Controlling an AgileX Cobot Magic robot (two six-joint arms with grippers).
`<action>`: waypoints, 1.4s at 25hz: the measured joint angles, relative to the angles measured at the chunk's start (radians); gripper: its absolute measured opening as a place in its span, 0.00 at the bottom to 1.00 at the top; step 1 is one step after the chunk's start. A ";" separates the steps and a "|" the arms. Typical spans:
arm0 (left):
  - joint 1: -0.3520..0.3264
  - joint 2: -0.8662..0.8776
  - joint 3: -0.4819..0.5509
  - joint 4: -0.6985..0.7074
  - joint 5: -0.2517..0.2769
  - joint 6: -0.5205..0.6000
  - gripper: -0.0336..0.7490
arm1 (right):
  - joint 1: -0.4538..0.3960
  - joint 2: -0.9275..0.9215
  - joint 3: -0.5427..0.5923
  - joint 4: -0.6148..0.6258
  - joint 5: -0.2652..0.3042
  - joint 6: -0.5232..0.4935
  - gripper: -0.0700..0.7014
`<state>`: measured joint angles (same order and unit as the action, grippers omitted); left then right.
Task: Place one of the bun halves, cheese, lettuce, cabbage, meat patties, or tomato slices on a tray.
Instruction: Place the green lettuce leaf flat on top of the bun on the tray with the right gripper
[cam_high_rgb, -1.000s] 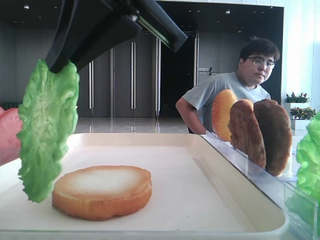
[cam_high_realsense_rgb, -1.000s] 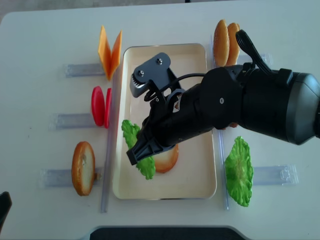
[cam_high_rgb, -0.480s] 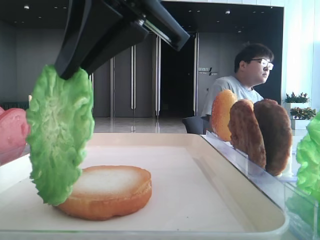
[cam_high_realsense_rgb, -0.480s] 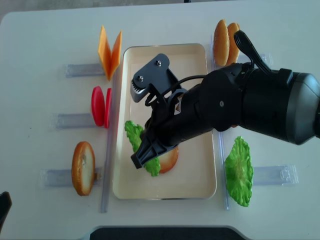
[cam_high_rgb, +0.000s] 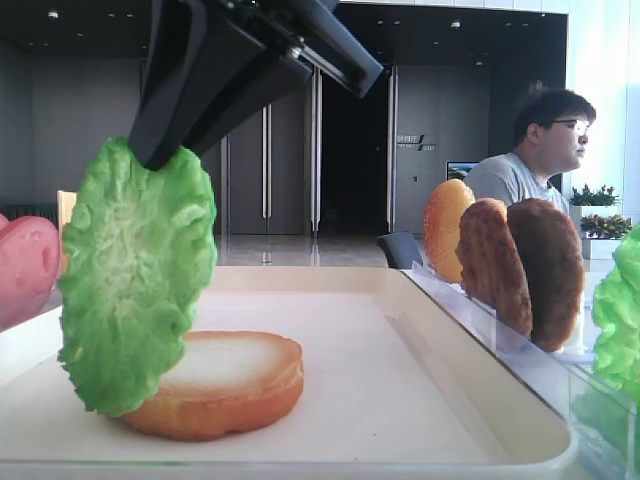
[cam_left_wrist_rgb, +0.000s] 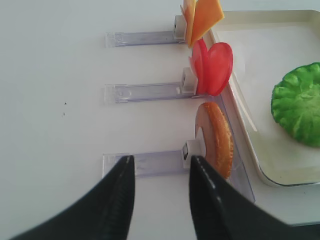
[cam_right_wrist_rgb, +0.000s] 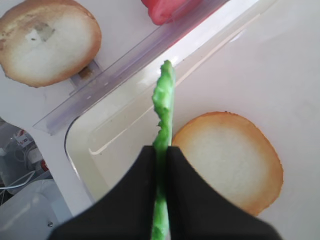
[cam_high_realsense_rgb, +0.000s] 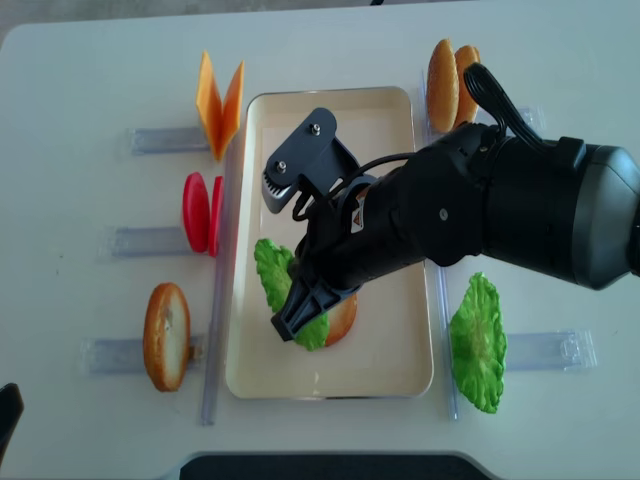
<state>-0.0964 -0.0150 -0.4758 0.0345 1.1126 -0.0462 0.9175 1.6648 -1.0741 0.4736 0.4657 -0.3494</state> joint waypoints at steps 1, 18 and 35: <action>0.000 0.000 0.000 0.000 0.000 0.000 0.40 | 0.000 0.000 0.000 -0.007 0.000 0.000 0.13; 0.000 0.000 0.000 0.000 0.000 0.000 0.40 | 0.000 0.000 0.000 -0.164 0.000 0.001 0.13; 0.000 0.000 0.000 0.000 0.000 0.000 0.40 | -0.002 0.000 0.000 -0.271 -0.014 0.005 0.13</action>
<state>-0.0964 -0.0150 -0.4758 0.0345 1.1126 -0.0462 0.9157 1.6648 -1.0741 0.2025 0.4519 -0.3448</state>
